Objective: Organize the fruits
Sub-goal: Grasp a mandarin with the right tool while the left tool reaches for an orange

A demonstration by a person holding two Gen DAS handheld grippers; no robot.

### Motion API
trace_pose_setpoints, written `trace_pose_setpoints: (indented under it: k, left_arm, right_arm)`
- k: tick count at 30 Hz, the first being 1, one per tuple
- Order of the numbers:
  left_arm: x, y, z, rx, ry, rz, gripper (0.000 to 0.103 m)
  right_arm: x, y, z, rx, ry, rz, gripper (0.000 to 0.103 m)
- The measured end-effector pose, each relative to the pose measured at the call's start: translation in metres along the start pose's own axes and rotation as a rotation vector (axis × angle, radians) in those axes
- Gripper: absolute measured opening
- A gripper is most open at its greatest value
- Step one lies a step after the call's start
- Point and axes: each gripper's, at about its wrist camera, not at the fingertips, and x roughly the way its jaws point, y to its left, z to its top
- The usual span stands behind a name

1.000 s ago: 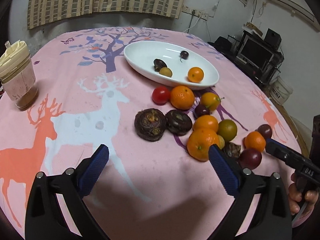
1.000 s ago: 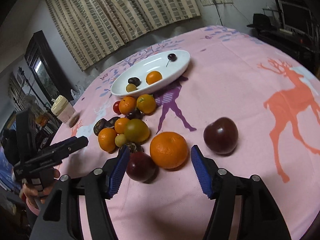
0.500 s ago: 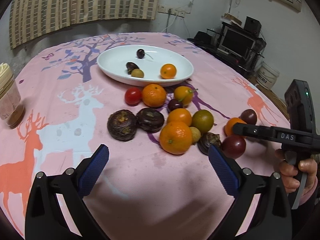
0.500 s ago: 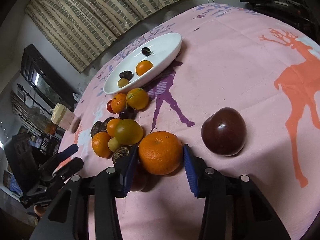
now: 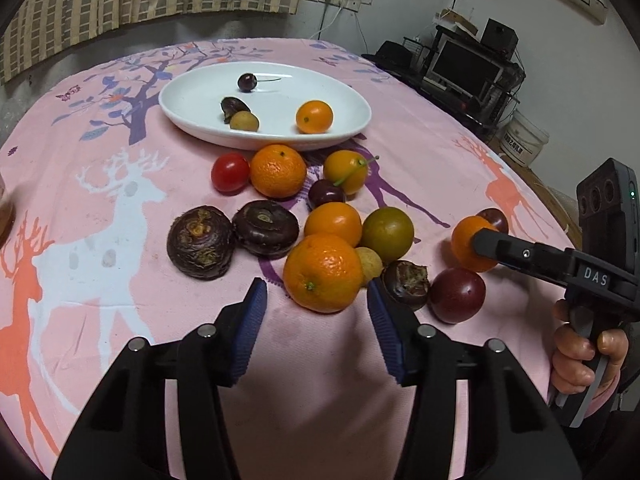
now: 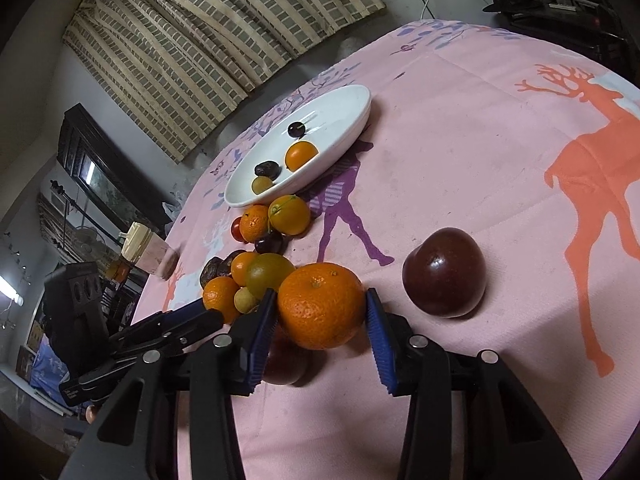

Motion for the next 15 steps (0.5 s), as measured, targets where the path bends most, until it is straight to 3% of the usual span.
trace_pose_setpoints:
  k: [10,15]
  left_arm:
    - [0.016,-0.002,0.008,-0.008,0.050,-0.021,0.051]
    - [0.018,-0.002,0.009,-0.012,0.045,-0.033,0.044]
  right_arm:
    - [-0.002,0.000,-0.001,-0.001,-0.008,0.025,0.045]
    - [-0.002,0.000,-0.001,0.000,-0.006,0.028,0.045]
